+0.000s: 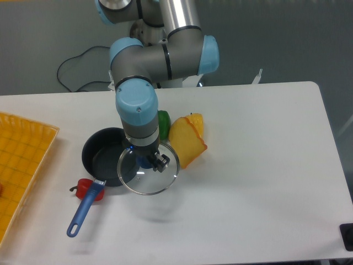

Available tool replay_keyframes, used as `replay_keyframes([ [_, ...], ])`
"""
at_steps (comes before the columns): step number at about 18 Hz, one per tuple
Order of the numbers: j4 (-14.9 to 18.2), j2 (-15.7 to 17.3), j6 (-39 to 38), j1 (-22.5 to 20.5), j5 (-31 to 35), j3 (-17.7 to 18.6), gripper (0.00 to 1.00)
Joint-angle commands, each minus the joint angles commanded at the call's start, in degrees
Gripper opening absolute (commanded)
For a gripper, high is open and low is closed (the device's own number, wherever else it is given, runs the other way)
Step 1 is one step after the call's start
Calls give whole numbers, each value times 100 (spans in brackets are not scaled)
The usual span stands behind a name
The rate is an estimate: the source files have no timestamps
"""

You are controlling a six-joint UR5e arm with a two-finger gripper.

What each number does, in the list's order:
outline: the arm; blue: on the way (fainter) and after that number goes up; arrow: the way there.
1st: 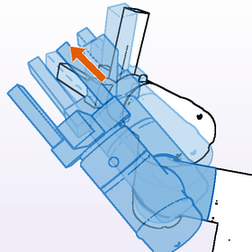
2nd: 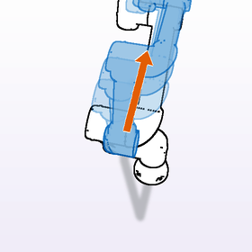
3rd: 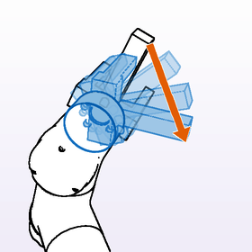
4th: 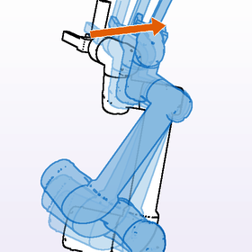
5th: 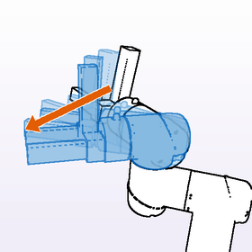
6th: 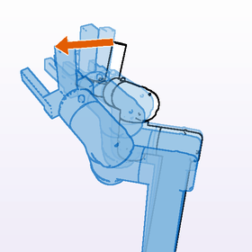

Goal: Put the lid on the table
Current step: 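Lift the glass lid off the pan and move it beside the pan, then lower the glass lid onto the table beside the pan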

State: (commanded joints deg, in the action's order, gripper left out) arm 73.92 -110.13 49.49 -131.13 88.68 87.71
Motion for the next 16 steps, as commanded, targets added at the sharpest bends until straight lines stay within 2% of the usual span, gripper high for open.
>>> replay_keyframes([
  [9,-9,-132,-755,-158,88,9,56],
  [13,-9,-175,-1388,-220,70,18,56],
  [16,-131,-202,-1652,-246,35,-17,56],
])
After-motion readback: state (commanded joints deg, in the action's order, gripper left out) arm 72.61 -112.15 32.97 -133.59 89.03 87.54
